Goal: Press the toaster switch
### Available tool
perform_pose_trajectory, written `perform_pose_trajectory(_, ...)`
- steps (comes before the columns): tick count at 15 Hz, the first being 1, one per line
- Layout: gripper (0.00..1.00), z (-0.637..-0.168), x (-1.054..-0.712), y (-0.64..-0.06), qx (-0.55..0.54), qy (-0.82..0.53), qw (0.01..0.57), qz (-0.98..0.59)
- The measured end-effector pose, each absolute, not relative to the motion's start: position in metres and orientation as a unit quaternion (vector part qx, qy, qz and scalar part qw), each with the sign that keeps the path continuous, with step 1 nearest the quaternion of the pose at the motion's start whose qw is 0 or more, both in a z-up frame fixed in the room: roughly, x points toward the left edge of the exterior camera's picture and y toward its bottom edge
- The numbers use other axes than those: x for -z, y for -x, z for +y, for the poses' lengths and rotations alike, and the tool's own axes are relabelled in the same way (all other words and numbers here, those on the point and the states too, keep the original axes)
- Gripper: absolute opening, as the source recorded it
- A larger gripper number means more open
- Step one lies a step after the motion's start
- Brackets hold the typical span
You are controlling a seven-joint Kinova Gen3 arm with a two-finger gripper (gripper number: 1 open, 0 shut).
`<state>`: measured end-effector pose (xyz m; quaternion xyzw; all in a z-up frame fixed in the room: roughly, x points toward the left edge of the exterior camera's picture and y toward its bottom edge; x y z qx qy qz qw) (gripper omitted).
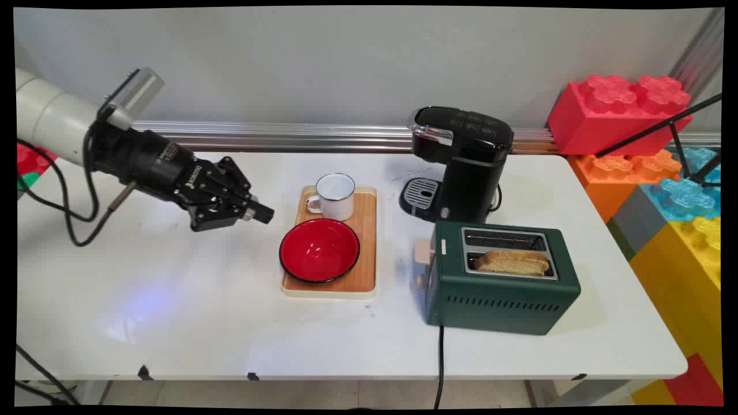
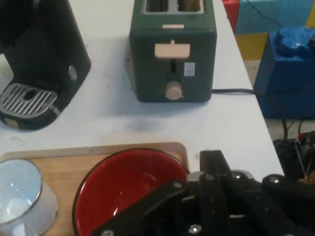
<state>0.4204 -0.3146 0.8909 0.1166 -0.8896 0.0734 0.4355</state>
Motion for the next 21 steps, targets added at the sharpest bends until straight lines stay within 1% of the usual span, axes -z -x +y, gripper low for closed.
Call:
perform_pose_trajectory(4,0.00,-0.332,-0.881,-0.390,-0.072,-0.118,0.446,-0.884)
perform_pose_trajectory(9,0.00,-0.355,-0.863,-0.329,-0.062,-0.111,0.465,-0.876)
perform_pose_trajectory(14,0.00,-0.373,-0.843,-0.282,-0.057,-0.105,0.473,-0.873)
perform_pose_trajectory(21,0.00,-0.393,-0.822,-0.241,-0.061,-0.096,0.480,-0.870)
